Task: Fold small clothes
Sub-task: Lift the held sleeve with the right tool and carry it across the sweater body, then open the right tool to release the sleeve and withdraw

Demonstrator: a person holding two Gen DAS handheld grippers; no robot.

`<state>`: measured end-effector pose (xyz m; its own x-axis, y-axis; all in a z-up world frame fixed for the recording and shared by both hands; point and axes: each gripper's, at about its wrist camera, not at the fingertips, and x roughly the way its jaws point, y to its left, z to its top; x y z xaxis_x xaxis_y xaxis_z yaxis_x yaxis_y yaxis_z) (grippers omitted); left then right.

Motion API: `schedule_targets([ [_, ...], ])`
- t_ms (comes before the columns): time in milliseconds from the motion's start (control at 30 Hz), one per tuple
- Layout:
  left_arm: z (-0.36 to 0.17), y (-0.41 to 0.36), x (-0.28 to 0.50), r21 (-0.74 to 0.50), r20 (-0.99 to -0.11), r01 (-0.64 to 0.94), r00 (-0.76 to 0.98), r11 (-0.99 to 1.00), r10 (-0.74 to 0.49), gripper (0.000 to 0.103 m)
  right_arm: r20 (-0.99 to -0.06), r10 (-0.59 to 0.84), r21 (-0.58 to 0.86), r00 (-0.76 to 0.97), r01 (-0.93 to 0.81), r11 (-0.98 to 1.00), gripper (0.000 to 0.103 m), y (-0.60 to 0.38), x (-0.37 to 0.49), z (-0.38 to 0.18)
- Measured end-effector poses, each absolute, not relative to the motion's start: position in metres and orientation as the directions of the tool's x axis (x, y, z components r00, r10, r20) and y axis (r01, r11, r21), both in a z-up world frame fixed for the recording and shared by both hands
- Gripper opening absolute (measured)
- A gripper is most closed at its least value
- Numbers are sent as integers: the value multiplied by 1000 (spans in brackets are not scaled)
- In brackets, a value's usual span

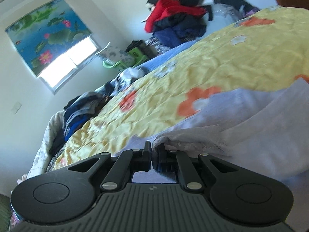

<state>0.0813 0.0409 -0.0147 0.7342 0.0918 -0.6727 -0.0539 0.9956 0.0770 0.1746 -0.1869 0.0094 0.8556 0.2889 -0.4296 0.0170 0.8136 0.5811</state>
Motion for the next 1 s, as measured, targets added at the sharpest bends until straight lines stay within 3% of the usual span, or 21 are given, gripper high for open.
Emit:
schedule_targets([
  [433,-18,78,76,46,-686,-124,717,991,122,103,-492,365,528,790,-62,847,12,-87,210,5],
  [533,-19,83,74,44,-690,-133,713,990,127,103,-505,389,515,770,-92,852,16,-68,216,2],
  [633,-19,88,72,40,-690,-144,712,989,132,103,-532,415,514,738,-109,851,24,-54,224,-2],
  [700,-18,91,71,33,-690,-151,712,988,132,103,-529,477,558,702,-135,819,46,-49,227,-3],
  [767,-18,94,71,29,-692,-158,709,987,134,103,-497,563,601,661,-206,772,58,-44,225,1],
  [1000,-16,101,68,17,-691,-181,708,983,143,103,-393,678,714,621,-258,651,61,-54,217,13],
])
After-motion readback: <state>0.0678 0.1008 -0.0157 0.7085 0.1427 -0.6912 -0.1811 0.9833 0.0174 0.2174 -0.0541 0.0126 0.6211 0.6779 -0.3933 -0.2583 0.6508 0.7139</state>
